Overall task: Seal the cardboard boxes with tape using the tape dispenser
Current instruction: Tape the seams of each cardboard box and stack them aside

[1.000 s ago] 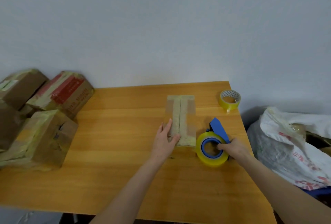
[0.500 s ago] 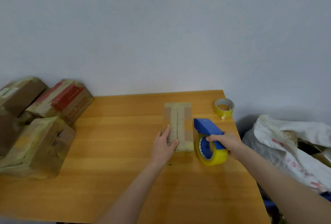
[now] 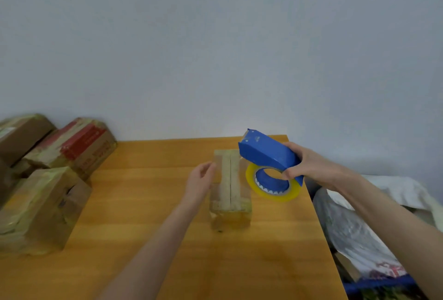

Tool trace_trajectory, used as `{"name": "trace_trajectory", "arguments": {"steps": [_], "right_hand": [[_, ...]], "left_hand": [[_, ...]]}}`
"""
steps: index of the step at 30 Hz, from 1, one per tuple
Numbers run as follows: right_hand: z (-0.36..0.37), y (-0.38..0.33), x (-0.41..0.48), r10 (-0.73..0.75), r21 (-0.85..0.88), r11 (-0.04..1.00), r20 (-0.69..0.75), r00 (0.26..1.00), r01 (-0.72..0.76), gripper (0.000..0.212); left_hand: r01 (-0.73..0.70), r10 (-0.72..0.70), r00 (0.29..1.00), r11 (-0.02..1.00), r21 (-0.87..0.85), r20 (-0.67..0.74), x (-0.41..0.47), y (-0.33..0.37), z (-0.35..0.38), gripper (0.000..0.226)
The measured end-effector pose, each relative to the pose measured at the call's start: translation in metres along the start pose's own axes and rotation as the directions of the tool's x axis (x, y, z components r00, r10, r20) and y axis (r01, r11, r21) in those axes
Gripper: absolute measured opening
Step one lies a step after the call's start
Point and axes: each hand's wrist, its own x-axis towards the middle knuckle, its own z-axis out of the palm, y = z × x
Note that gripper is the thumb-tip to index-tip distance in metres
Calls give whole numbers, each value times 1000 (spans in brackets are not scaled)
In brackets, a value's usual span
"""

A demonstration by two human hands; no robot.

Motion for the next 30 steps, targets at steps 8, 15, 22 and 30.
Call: {"name": "trace_trajectory", "arguments": {"steps": [8,15,22,30], "right_hand": [[1,3,-6,-82,113,991,134,988,67,86],[6,1,-6,-81,-41,995,177,981,90,77],[15,-4,-6,-62,-125,988,220,974,91,82],[35,-11,-9,-124,-473,868,83,989,149,69]], "left_hand": [[368,-245,905,862,-349,348,-12,35,-5,71],[296,-217,935,913,-281,279,-11,33,-9,14],[297,-217,935,912,-282,282,-16,24,-7,17],[200,-176,975,962,-187,134,-21,21,-5,13]]}}
